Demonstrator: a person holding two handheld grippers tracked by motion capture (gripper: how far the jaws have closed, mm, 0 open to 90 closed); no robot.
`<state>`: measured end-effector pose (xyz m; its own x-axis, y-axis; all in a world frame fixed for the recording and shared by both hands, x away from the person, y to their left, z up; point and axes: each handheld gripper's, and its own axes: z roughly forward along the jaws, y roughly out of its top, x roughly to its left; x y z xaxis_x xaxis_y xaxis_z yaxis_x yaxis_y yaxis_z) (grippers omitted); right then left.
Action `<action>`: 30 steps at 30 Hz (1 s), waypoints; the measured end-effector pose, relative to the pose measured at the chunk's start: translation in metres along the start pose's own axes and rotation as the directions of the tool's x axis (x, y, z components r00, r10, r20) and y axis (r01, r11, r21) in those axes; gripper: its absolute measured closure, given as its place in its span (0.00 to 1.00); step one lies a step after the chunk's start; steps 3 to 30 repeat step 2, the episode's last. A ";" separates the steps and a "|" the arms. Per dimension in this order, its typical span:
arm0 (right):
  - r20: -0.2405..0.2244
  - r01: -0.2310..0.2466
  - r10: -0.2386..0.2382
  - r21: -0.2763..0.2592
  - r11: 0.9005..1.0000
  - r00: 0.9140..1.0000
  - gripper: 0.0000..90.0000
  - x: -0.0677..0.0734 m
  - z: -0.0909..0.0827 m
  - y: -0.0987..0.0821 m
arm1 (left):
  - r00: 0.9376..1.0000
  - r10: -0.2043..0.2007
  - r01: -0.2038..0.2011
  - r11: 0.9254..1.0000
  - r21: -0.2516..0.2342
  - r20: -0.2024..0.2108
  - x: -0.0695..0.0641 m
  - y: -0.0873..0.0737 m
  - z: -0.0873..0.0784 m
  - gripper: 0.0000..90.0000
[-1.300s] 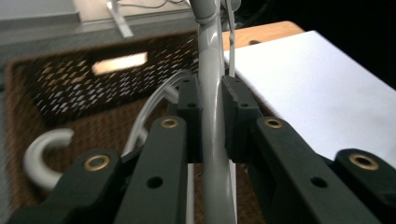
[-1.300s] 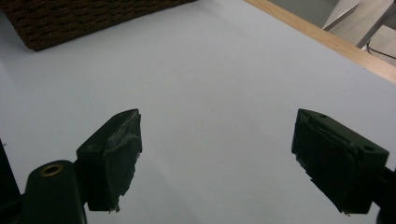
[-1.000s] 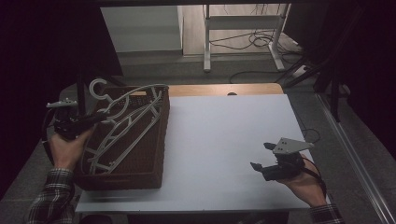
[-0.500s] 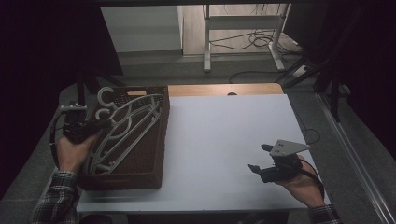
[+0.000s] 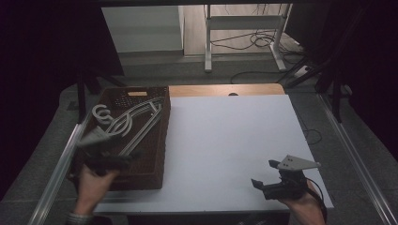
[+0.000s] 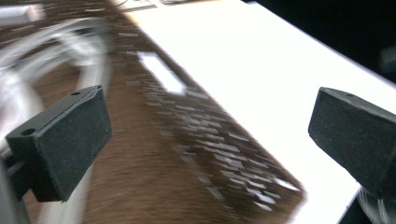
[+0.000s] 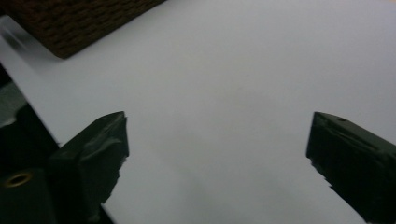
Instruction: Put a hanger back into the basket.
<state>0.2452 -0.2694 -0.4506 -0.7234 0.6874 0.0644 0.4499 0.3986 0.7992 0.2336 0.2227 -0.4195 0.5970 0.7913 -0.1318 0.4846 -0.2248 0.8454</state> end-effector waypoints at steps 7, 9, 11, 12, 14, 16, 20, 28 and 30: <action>0.027 0.015 -0.015 0.008 1.000 1.000 0.01 0.007 -0.001 -0.006 | 0.998 0.038 -0.038 0.999 -0.008 0.039 -0.023 -0.004 0.006 0.00; 0.027 0.015 -0.015 0.008 1.000 1.000 0.01 0.007 -0.001 -0.006 | 0.998 0.038 -0.038 0.999 -0.008 0.039 -0.023 -0.004 0.006 0.00; 0.027 0.015 -0.015 0.008 1.000 1.000 0.01 0.007 -0.001 -0.006 | 0.998 0.038 -0.038 0.999 -0.008 0.039 -0.023 -0.004 0.006 0.00; 0.027 0.015 -0.015 0.008 1.000 1.000 0.01 0.007 -0.001 -0.006 | 0.998 0.038 -0.038 0.999 -0.008 0.039 -0.023 -0.004 0.006 0.00; 0.027 0.015 -0.015 0.008 1.000 1.000 0.01 0.007 -0.001 -0.006 | 0.998 0.038 -0.038 0.999 -0.008 0.039 -0.023 -0.004 0.006 0.00; 0.027 0.015 -0.015 0.008 1.000 1.000 0.01 0.007 -0.001 -0.006 | 0.998 0.038 -0.038 0.999 -0.008 0.039 -0.023 -0.004 0.006 0.00; 0.027 0.015 -0.015 0.008 1.000 1.000 0.01 0.007 -0.001 -0.006 | 0.998 0.038 -0.038 0.999 -0.008 0.039 -0.023 -0.004 0.006 0.00; 0.027 0.015 -0.015 0.008 1.000 1.000 0.01 0.007 -0.001 -0.006 | 0.998 0.038 -0.038 0.999 -0.008 0.039 -0.023 -0.004 0.006 0.00; 0.027 0.015 -0.015 0.008 1.000 1.000 0.01 0.007 -0.001 -0.006 | 0.998 0.038 -0.038 0.999 -0.008 0.039 -0.023 -0.004 0.006 0.00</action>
